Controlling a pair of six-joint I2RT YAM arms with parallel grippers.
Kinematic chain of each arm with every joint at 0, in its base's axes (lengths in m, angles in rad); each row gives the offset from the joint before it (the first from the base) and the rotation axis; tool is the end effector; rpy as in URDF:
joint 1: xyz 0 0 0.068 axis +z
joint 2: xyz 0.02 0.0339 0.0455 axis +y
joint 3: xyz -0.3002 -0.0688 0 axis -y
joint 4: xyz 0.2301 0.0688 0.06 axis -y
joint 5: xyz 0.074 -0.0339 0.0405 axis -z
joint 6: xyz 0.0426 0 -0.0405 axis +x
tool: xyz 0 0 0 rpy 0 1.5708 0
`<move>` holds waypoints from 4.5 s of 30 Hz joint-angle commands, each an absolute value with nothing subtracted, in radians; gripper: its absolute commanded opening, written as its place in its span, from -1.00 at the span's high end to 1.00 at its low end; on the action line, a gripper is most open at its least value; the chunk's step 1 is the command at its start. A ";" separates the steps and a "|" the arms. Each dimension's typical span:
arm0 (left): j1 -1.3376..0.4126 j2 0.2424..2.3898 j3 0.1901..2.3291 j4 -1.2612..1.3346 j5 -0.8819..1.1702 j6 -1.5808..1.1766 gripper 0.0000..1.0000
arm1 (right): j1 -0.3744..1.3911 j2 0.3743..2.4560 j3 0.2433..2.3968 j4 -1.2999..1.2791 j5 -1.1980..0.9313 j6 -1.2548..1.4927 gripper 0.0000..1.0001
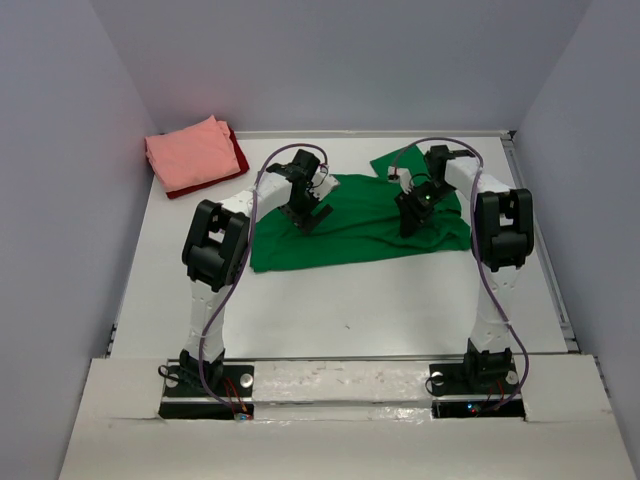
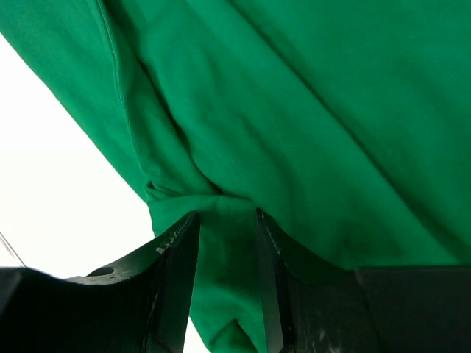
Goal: Fold and stack the t-shirts
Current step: Fold the flattened tshirt in 1/3 of the way
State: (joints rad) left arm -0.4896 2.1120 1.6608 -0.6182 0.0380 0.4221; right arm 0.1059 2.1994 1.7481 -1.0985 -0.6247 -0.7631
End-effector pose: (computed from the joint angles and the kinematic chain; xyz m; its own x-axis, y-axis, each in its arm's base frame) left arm 0.4087 -0.2196 0.2222 -0.5068 0.7340 -0.4521 0.7604 0.6277 0.1665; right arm 0.4270 0.0704 0.2014 -0.6508 -0.6330 -0.4193 -0.7579 0.5089 0.4081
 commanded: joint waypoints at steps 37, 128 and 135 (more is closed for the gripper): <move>-0.502 2.089 1.652 -0.634 0.057 0.439 -0.98 | 0.117 2.200 1.746 -1.063 -0.609 -0.779 1.00; -0.509 2.097 1.660 -0.640 0.055 0.440 -0.98 | 0.117 2.192 1.724 -1.085 -0.577 -0.773 0.15; -0.511 2.097 1.658 -0.641 0.055 0.440 -0.98 | 0.117 2.189 1.713 -1.080 -0.571 -0.770 1.00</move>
State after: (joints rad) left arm -0.5045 2.1120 1.6493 -0.6197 0.0456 0.4294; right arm 0.1070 2.2131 1.7218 -1.0897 -0.5785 -0.7639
